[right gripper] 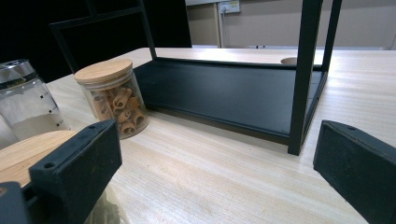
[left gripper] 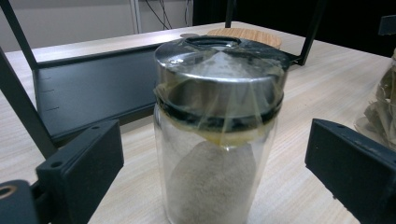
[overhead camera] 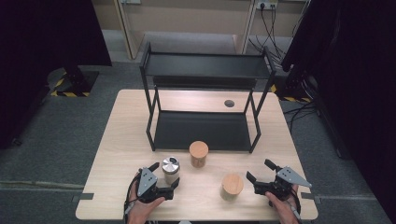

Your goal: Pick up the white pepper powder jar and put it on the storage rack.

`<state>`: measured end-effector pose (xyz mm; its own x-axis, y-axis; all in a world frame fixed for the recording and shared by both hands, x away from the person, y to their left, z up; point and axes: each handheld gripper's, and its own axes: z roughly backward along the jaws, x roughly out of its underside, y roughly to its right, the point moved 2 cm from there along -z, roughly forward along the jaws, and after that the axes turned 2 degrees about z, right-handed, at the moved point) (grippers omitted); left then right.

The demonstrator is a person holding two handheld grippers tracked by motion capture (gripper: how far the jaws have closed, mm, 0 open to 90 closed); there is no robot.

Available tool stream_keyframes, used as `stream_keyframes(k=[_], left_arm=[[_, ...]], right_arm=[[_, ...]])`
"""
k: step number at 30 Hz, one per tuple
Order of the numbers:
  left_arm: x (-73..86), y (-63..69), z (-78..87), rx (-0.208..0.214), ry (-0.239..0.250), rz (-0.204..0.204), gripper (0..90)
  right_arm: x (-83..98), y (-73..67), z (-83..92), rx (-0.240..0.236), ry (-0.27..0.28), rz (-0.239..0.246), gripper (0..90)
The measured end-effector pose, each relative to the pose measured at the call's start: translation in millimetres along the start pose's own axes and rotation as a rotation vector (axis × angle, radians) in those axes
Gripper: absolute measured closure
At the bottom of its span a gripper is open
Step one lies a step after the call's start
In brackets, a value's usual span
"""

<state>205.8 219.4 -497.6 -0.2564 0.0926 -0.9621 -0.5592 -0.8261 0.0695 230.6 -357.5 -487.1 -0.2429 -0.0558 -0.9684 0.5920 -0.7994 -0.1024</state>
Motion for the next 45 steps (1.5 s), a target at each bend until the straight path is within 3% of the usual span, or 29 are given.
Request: stream_keyframes(k=[11,14,15,28,36,45], left_arm=[[-2.6,-4.2,-8.3,0.004,0.002,-0.001,19.1],[-3.7,-4.0,-8.8,0.014,0.001,-0.016,30.1],[-5.6,-1.3,-8.8,0.006,-0.004,-0.036,30.3],[-19.4,-1.6,-5.4,0.009,0.012,-0.049,30.7],[-31.0,-5.9,-13.6,0.015,-0.025,-0.014,30.7],[-45.5,-11.3,-25.3,-0.016,-0.003,0.004,30.7]], right_arm=[[0.4,0.2,-1.5,-0.002,-0.003,-0.004,1.5],[0.6,0.7,-1.9,-0.001,-0.003,-0.008,1.6],[0.8,0.8,-2.1,-0.001,-0.003,-0.01,1.7],[-0.1,0.8,-3.9,-0.007,-0.005,-0.013,1.9],[-0.2,1.0,-5.3,-0.003,-0.009,-0.017,2.0],[0.3,2.2,-5.3,-0.003,-0.009,-0.025,2.1]])
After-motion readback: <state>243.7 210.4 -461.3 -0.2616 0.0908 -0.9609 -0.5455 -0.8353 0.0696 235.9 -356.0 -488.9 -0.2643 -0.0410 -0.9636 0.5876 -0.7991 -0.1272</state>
